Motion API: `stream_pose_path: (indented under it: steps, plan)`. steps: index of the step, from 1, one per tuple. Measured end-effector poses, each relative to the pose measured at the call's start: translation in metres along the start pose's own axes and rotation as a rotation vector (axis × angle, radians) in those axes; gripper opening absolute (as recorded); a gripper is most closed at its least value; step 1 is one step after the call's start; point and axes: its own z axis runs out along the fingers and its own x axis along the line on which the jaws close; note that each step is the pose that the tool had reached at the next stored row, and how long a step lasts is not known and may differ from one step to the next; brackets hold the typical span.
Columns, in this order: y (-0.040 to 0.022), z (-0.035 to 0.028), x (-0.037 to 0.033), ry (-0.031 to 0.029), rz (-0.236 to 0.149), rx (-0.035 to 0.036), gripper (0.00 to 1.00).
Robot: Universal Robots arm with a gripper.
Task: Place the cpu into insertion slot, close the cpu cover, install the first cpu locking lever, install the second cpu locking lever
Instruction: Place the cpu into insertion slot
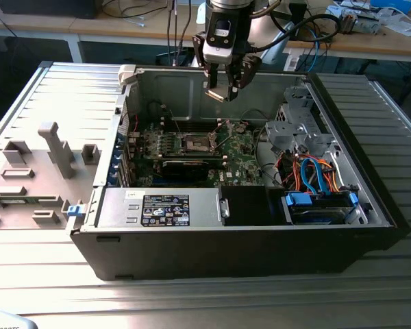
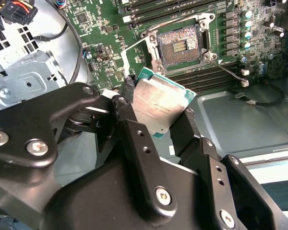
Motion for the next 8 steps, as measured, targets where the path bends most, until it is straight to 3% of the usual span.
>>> stream_pose_path:
  steps: [8]
  plan:
    - [0.0, 0.0001, 0.0, -0.0003, 0.004, -0.0001, 0.55]
